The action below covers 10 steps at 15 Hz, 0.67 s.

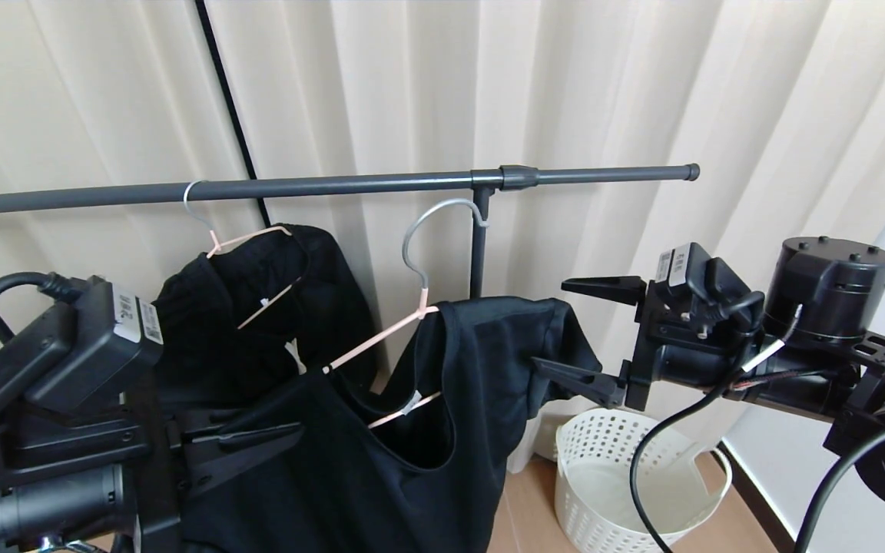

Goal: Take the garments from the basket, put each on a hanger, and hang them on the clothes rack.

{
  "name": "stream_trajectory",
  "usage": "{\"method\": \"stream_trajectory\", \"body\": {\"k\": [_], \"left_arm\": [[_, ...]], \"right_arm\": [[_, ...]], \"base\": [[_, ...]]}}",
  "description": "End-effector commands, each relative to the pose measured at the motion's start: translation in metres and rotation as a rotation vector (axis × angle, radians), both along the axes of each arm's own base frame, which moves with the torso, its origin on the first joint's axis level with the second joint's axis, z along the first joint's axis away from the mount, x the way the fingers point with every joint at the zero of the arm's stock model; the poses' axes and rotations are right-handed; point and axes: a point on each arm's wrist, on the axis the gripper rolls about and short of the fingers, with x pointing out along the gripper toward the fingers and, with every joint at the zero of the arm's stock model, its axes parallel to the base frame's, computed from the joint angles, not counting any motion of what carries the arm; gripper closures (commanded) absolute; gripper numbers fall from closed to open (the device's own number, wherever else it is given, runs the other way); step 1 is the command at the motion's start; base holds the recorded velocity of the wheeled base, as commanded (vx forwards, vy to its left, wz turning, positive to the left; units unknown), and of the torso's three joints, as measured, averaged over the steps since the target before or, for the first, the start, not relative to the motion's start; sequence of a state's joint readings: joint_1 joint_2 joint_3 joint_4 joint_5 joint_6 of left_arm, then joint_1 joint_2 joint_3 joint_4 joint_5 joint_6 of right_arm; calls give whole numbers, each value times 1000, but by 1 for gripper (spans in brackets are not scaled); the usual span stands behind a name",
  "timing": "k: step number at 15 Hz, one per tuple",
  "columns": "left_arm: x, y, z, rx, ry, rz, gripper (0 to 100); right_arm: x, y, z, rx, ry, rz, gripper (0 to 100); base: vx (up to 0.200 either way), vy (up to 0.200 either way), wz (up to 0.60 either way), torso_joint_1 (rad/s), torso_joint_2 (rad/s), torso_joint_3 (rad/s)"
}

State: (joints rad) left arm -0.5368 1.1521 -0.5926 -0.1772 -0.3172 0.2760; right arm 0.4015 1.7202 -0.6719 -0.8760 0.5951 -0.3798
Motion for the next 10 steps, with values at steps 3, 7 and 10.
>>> {"method": "stream_trajectory", "body": {"k": [3,7,10], "left_arm": [[-10,7,2,-18,-27,5,100],[-14,9,4,-25,-39,5,100],[-16,10,4,-28,-44,5,100]], "right_arm": [[19,-7,-11,-14,26,-43,0],[30,-22,-16,-53,-14,-90,0],[31,-21,-16,-53,-12,-90,0]], "base": [[0,0,0,0,0,0],[0,0,0,0,0,0],[0,0,0,0,0,0]]}}
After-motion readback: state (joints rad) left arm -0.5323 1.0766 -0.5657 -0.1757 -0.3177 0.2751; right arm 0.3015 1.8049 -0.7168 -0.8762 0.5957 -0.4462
